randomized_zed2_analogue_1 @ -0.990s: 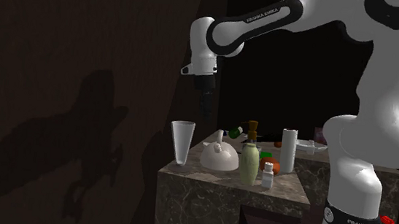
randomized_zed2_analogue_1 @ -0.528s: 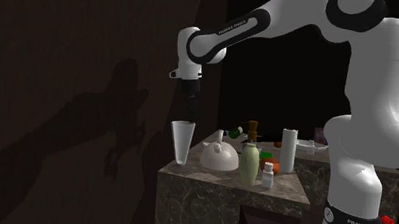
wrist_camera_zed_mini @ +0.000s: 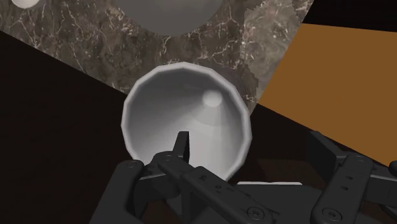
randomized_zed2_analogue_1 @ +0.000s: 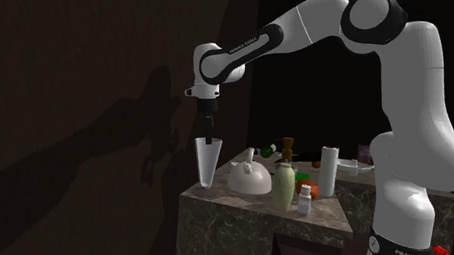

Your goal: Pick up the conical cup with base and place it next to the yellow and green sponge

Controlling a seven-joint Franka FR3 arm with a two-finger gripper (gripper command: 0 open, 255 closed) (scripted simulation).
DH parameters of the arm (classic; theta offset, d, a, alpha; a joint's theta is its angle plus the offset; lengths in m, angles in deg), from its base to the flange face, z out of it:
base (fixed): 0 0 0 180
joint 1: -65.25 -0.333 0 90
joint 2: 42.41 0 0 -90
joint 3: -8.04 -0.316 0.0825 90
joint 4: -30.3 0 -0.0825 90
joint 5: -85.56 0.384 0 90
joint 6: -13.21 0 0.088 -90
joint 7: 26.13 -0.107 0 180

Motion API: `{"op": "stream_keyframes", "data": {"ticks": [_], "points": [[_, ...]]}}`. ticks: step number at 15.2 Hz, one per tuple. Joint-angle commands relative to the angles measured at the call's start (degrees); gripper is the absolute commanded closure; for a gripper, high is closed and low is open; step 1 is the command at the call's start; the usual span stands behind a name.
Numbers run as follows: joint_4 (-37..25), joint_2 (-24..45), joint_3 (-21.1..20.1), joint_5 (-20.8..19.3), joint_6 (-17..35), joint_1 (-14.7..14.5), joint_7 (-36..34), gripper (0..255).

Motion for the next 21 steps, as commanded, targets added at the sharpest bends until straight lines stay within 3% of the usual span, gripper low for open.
{"op": "stream_keyframes", "data": {"ticks": [1,12,13,21], "points": [[0.8,0.6,0.0,0.1,1.5,0.1,0.0,0],[2.0,1.3,0.1,0.2,3.3,0.3,0.1,0],[2.0,1.3,0.1,0.2,3.3,0.3,0.1,255],[2.0,1.3,0.1,0.2,3.3,0.3,0.1,255]]}}
